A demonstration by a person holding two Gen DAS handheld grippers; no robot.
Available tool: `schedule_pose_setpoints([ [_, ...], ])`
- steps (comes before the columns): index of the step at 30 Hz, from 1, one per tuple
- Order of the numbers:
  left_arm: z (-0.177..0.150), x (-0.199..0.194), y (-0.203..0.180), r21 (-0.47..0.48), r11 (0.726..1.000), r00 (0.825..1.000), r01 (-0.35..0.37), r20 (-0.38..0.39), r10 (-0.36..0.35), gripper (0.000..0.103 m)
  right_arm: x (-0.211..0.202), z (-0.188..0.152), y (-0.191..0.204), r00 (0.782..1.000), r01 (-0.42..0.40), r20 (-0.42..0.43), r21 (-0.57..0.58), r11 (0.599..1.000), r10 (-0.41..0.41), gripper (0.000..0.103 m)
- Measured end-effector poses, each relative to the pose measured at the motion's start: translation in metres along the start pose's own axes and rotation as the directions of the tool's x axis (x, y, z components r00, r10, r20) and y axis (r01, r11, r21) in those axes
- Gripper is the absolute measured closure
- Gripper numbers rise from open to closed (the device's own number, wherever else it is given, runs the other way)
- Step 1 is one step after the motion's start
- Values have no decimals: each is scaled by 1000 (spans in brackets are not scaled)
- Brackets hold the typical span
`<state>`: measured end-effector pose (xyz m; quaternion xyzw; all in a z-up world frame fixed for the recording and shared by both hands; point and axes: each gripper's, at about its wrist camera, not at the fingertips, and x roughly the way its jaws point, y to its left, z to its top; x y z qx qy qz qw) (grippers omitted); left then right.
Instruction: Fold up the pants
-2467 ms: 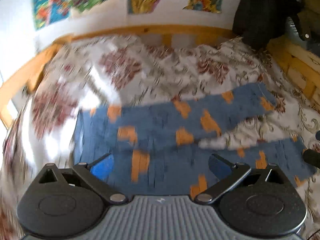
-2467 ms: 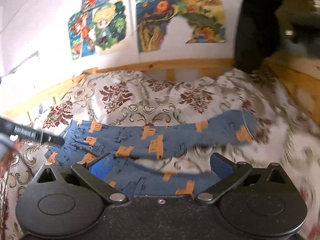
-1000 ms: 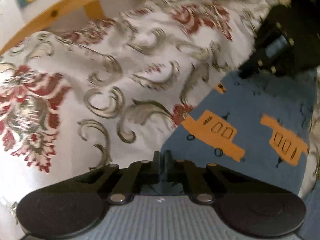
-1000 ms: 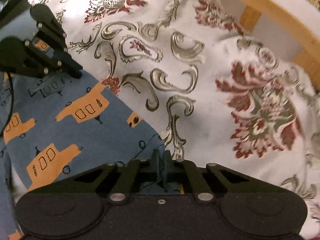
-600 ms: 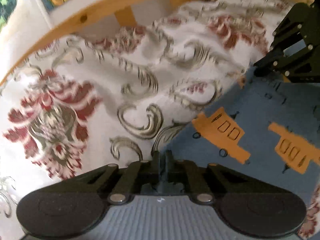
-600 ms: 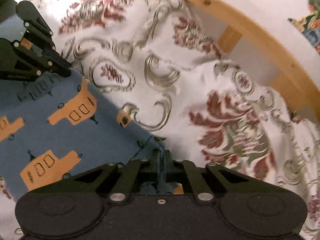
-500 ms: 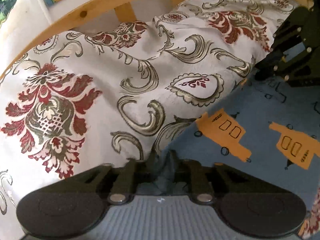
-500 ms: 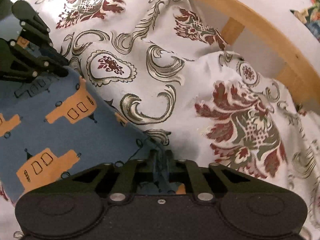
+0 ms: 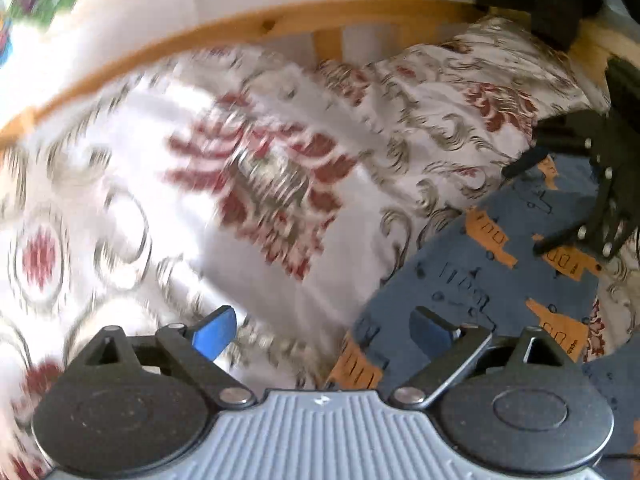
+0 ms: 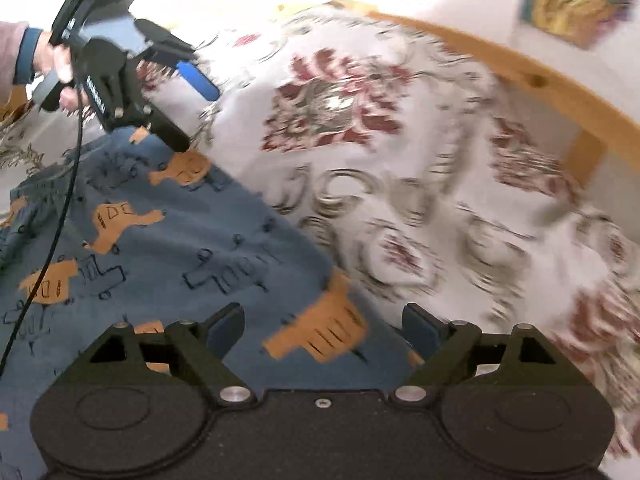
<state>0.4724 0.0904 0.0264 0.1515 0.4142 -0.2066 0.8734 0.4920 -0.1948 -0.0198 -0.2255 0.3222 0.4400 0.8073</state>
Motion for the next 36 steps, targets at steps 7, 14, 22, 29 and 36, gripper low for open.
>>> schedule_pose_setpoints([
  [7, -11, 5, -5, 127, 992, 994, -19, -106, 32, 9, 31, 20, 9, 998, -38, -46, -52, 998, 35, 17],
  [14, -15, 7, -20, 248, 965, 981, -86, -149, 126, 71, 55, 33, 3, 995, 10, -94, -59, 998, -16, 50],
  [22, -21, 6, -28, 245, 967, 978, -70, -173, 114, 95, 49, 35, 4, 987, 97, -116, -102, 990, -109, 99],
  [29, -28, -19, -40, 198, 964, 979, -176, -66, 192, 101, 13, 27, 29, 986, 146, -63, -100, 984, -153, 103],
  [36, -47, -72, -72, 170, 940, 954, -296, 98, 283, 101, -51, 16, 67, 978, 205, 43, -70, 976, -202, 103],
])
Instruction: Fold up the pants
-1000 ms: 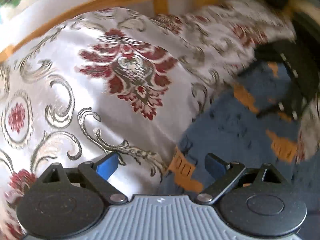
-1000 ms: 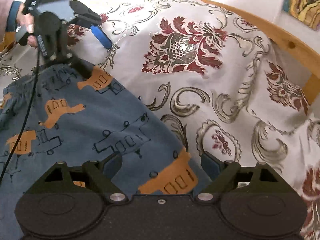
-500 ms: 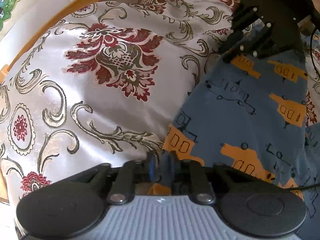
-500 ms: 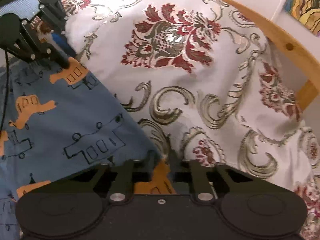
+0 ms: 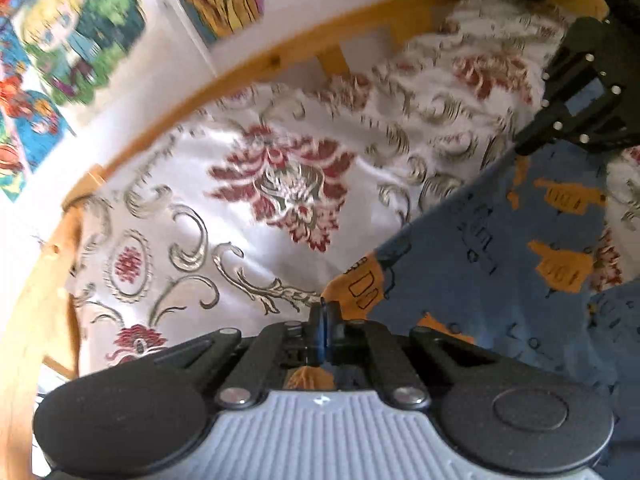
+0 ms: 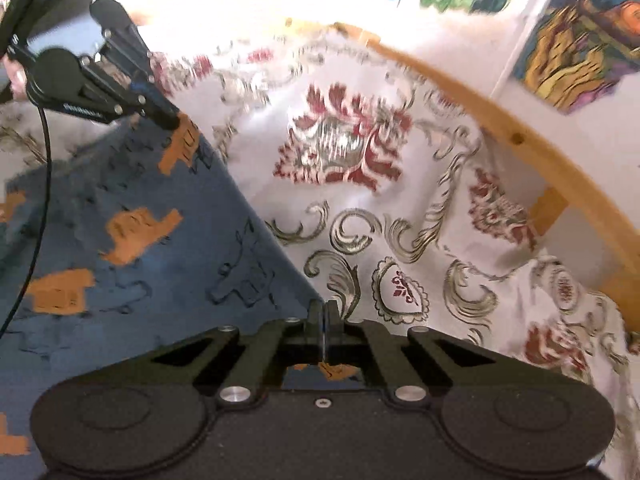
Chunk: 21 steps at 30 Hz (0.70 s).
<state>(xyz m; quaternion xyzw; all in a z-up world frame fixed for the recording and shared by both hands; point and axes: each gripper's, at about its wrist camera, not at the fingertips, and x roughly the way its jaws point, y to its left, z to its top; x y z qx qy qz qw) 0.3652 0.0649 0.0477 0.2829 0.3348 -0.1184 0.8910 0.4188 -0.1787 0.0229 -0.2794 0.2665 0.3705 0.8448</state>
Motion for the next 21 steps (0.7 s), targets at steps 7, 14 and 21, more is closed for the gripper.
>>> schedule_pose_setpoints([
  [7, -27, -68, -36, 78, 997, 992, -14, 128, 4, 101, -80, -23, 59, 999, 2, 53, 4, 1000, -2, 103],
  [14, -78, -110, -83, 242, 970, 995, 28, 88, -50, 101, -137, -67, 156, 1000, 22, 22, -86, 996, -20, 103],
  [21, -129, -108, -126, 339, 939, 998, 60, -15, -59, 101, -136, -108, 253, 995, 93, -35, -136, 986, -98, 103],
])
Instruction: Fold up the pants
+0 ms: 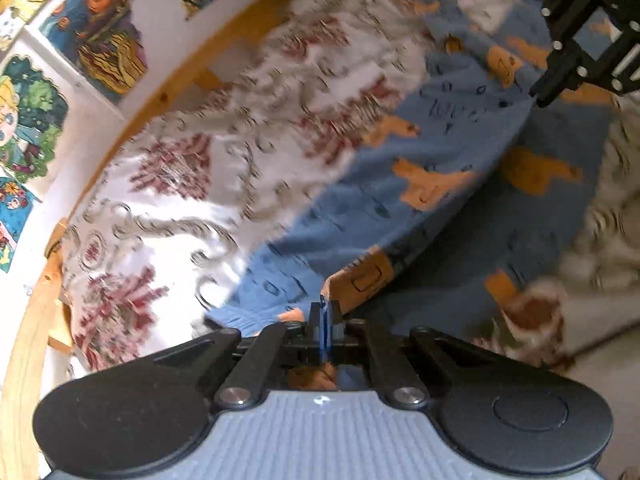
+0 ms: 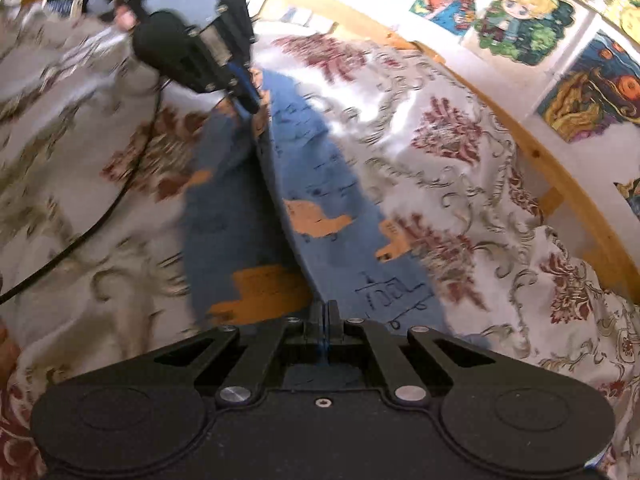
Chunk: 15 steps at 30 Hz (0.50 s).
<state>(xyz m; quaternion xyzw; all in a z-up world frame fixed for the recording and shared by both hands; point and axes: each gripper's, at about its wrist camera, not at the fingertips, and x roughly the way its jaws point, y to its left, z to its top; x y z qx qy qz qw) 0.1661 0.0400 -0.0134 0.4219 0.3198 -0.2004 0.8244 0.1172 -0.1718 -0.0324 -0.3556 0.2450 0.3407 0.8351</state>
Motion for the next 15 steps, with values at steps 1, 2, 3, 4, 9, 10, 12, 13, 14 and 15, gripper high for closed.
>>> schedule_pose_setpoints([
  [1, -4, 1, -5, 5, 1000, 1000, -3, -7, 3, 101, 2, -2, 10, 1000, 13, -2, -4, 1000, -13, 103],
  [2, -8, 2, -9, 11, 1000, 1000, -13, -14, 13, 101, 3, -4, 16, 1000, 23, 0, -2, 1000, -23, 103],
  [3, -10, 3, -11, 17, 1000, 1000, -22, -20, 23, 101, 5, -5, 19, 1000, 31, 5, 4, 1000, -31, 103],
  [4, -12, 4, -13, 19, 999, 999, -30, -24, 30, 100, 6, -5, 19, 999, 37, 10, 4, 999, -37, 103],
  [9, -15, 2, -19, 26, 997, 998, -67, -20, 67, 83, 10, -8, 14, 997, 70, 34, -4, 998, -70, 94],
  [10, -14, 1, -19, 26, 997, 997, -70, -18, 70, 78, 11, -9, 14, 996, 81, 36, -11, 997, -80, 84],
  [12, -13, 3, -20, 35, 997, 997, -69, -22, 70, 77, 13, -13, 15, 997, 74, 32, -31, 997, -73, 83],
  [13, -13, 3, -20, 43, 997, 997, -71, -24, 72, 77, 14, -15, 17, 997, 73, 29, -43, 996, -72, 83],
  [14, -12, 5, -20, 47, 996, 997, -73, -27, 75, 77, 15, -16, 18, 997, 74, 26, -59, 995, -73, 83],
  [15, -12, 5, -20, 51, 996, 997, -74, -29, 75, 77, 16, -18, 20, 997, 77, 24, -79, 994, -75, 83],
])
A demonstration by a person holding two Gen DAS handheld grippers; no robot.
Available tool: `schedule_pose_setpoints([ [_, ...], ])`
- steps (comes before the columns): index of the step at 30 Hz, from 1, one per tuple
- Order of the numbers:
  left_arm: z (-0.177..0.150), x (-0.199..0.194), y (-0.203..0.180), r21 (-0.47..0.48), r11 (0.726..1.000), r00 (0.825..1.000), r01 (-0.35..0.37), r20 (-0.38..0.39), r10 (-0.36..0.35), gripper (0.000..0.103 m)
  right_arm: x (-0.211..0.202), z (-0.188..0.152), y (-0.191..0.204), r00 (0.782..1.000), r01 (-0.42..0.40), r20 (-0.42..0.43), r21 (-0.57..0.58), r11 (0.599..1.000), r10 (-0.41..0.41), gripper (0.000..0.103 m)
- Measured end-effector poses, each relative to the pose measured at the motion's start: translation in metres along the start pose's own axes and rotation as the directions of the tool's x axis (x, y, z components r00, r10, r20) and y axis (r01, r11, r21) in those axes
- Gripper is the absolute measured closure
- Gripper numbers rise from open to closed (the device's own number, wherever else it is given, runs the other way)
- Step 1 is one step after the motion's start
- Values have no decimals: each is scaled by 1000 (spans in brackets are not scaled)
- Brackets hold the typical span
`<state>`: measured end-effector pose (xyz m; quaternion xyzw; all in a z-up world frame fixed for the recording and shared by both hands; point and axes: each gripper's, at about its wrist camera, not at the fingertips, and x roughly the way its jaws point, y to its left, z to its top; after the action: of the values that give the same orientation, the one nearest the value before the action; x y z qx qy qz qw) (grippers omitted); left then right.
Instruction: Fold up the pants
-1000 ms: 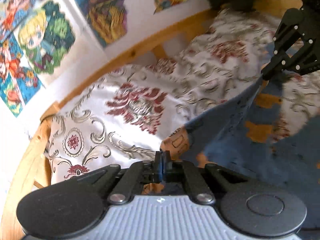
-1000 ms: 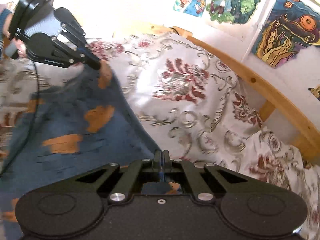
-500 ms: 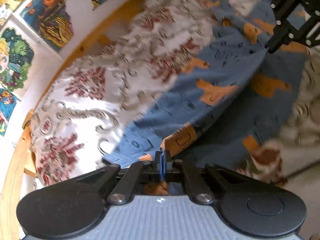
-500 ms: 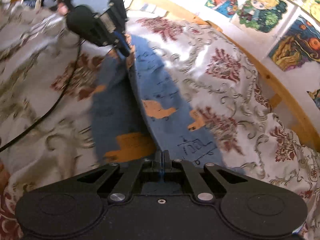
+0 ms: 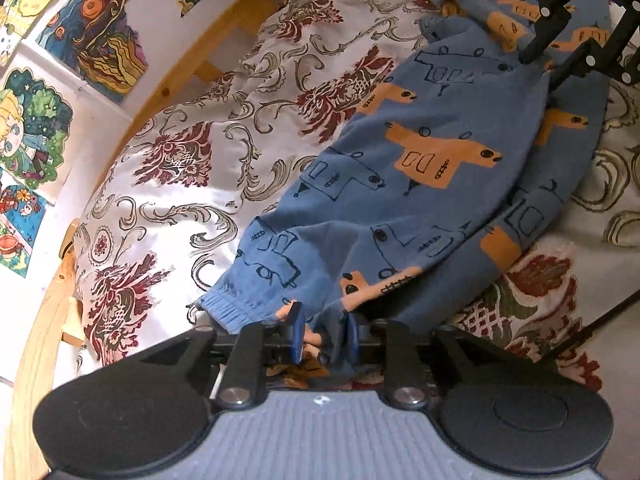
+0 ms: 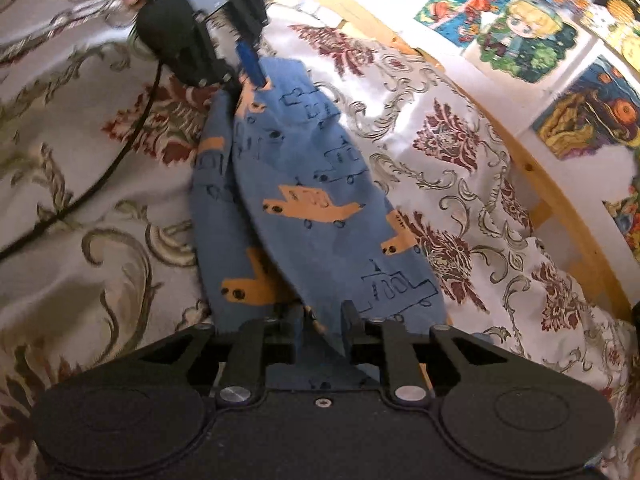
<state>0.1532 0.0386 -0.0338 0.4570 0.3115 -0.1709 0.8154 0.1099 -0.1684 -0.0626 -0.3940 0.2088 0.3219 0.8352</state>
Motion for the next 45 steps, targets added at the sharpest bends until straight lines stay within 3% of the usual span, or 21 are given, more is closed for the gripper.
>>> schedule_pose_setpoints([
  [3, 1, 0, 1, 5, 1000, 1000, 5, -4, -5, 84, 2, -2, 1, 1000, -2, -2, -19, 1000, 2, 85],
  [4, 1, 1, 1, 6, 1000, 1000, 8, -8, -8, 91, 2, -2, 0, 1000, -5, -8, -8, 1000, 5, 95],
  [6, 1, 1, 2, 12, 1000, 1000, 7, -5, -7, 95, 0, -1, -1, 1000, 4, -14, 6, 1000, -4, 103],
  [12, 6, -7, 9, 64, 998, 1000, -8, 28, 7, 100, -15, 8, 0, 1000, 24, -19, 41, 999, -23, 103],
  [15, 4, -8, 9, 150, 987, 998, -55, 42, 49, 100, -23, 15, 6, 1000, 19, -18, 34, 999, -18, 103],
  [19, 0, -6, 3, 222, 973, 998, -57, 37, 50, 100, -26, 19, 19, 999, -3, -35, 1, 1000, 3, 103],
  [35, -17, 5, -16, 275, 961, 999, 13, -40, -2, 100, -18, 16, 35, 992, -90, -92, 5, 996, 90, 103],
  [38, -17, 4, -15, 241, 970, 998, 32, -52, -20, 95, -19, 15, 34, 991, -93, -95, 1, 996, 92, 96],
  [39, -16, 2, -13, 212, 977, 998, 34, -54, -23, 93, -22, 15, 31, 991, -96, -93, 9, 995, 96, 84],
  [40, -14, -2, -10, 169, 985, 998, 41, -57, -32, 87, -27, 16, 26, 991, -96, -89, 28, 995, 98, 68],
  [42, -12, -12, -3, 74, 996, 998, 51, -46, -47, 73, -39, 15, 15, 991, -97, -80, 83, 992, 104, 49],
  [43, -10, -18, -1, 25, 998, 998, 54, -33, -53, 64, -46, 13, 8, 992, -91, -81, 122, 988, 101, 43],
  [45, -4, -28, 2, -95, 992, 997, 80, -1, -80, 60, -58, 7, -4, 993, -47, -94, 200, 979, 66, 34],
])
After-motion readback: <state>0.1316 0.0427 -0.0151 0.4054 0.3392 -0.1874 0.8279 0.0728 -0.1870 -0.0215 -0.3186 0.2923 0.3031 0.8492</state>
